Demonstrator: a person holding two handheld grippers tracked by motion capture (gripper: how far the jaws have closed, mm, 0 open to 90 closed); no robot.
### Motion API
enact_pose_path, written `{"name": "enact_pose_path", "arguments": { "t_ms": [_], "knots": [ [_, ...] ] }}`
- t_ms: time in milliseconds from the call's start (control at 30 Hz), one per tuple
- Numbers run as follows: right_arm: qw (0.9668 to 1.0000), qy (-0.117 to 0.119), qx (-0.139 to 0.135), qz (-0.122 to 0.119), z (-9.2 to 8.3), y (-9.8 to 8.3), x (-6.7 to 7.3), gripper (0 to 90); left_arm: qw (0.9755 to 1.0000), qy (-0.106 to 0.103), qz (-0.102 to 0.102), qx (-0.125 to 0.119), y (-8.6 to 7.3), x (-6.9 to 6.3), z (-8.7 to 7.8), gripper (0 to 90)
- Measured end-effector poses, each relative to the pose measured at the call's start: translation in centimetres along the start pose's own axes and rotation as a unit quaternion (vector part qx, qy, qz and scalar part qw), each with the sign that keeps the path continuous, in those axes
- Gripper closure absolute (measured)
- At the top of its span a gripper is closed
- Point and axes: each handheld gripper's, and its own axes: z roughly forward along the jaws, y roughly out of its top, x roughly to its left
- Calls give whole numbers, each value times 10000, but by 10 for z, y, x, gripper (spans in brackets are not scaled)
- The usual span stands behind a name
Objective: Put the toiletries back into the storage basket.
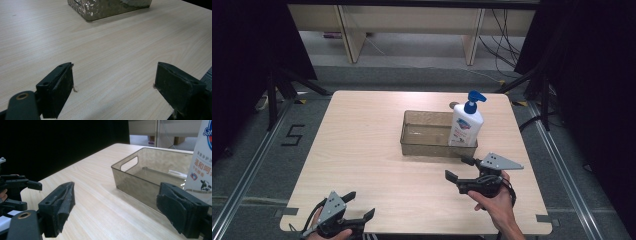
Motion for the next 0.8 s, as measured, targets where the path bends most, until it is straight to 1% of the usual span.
{"name": "enact_pose_path", "arguments": {
  "t_ms": [33, 67, 133, 167, 200, 233, 267, 333, 367, 400, 433, 467, 500, 533, 567, 600, 633, 667, 700, 800],
  "knots": [
    [10000, 3, -49, -18, -1, -1, 0, 157, 10000, -6, 42, -25, 0, 0, 0, 148],
    [9999, 60, -66, 61, -1, -2, 1, 157, 10000, -25, -56, -19, 0, -1, 0, 148],
    [9999, 59, -10, 81, -3, -4, 2, 157, 10000, -17, -51, -18, 0, -1, 0, 149],
    [9999, 71, -88, 48, -2, -5, 1, 157, 10000, -17, -54, -16, 0, -1, 0, 148],
    [9999, 68, -89, 48, -2, -6, 1, 157, 10000, -9, 26, -9, 0, 0, 0, 148],
    [9999, 53, -68, 105, -3, -7, 2, 157, 10000, -14, 55, -20, 0, 0, 0, 149],
    [9999, 63, -52, 78, -4, -8, 2, 157, 10000, -12, 50, -7, 0, 0, 0, 148],
    [9999, 37, -9, 102, -5, -10, 2, 156, 10000, -13, 49, -13, 0, 0, 0, 148],
    [9999, 64, 24, 141, -6, -12, 3, 156, 10000, -12, 47, -13, 0, 0, 0, 149],
    [9999, 18, 10, 101, -5, -13, 2, 156, 10000, -12, 48, -10, 0, 0, 0, 148],
    [10000, 34, 34, 81, -6, -14, 2, 156, 10000, -16, 47, -9, 0, 0, 0, 148],
    [9999, 55, -32, 117, -7, -15, 3, 156, 10000, -14, 49, -11, 0, 0, 0, 148],
    [9997, 76, -45, 220, -8, -16, 4, 156, 10000, -16, 45, -13, 0, 0, 0, 148],
    [9997, 114, -36, 235, -9, -17, 4, 156, 10000, -14, 45, -25, 0, 0, 0, 148],
    [9998, 76, -36, 157, -9, -18, 3, 156, 10000, -17, -13, -8, 0, -1, 0, 148],
    [9995, 92, 17, 301, -11, -19, 6, 156, 10000, -23, -1, -20, 0, 0, 0, 148],
    [9999, 84, -14, 131, -11, -20, 4, 156, 10000, -12, 44, -15, 0, 0, 0, 148],
    [9999, 90, -78, 116, -12, -21, 4, 156, 10000, -15, 45, -16, 0, 0, 0, 148],
    [9999, 83, -60, 139, -12, -22, 5, 156, 10000, -20, 42, -11, 0, 0, 0, 149],
    [9999, 55, -59, 65, -14, -25, 4, 156, 10000, -16, 24, -2, 0, 0, 0, 148]
  ]
}}
